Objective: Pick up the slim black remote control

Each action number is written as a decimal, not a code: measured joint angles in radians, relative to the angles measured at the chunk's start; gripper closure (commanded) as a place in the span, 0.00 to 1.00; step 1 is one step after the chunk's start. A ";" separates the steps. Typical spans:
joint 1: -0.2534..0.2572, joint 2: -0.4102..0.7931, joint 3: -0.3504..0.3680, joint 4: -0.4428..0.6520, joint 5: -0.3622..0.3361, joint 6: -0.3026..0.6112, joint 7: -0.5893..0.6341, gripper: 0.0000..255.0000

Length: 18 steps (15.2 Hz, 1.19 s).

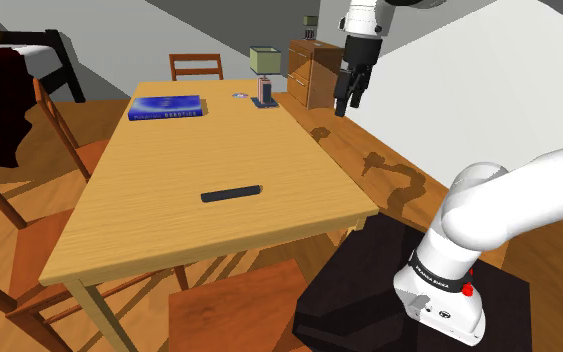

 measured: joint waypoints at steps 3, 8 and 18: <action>0.010 0.031 -0.006 -0.009 -0.002 0.035 -0.029 0.00; 0.048 0.183 -0.021 0.001 -0.003 0.165 -0.137 0.00; 0.122 0.528 -0.028 0.091 0.015 0.394 -0.358 0.00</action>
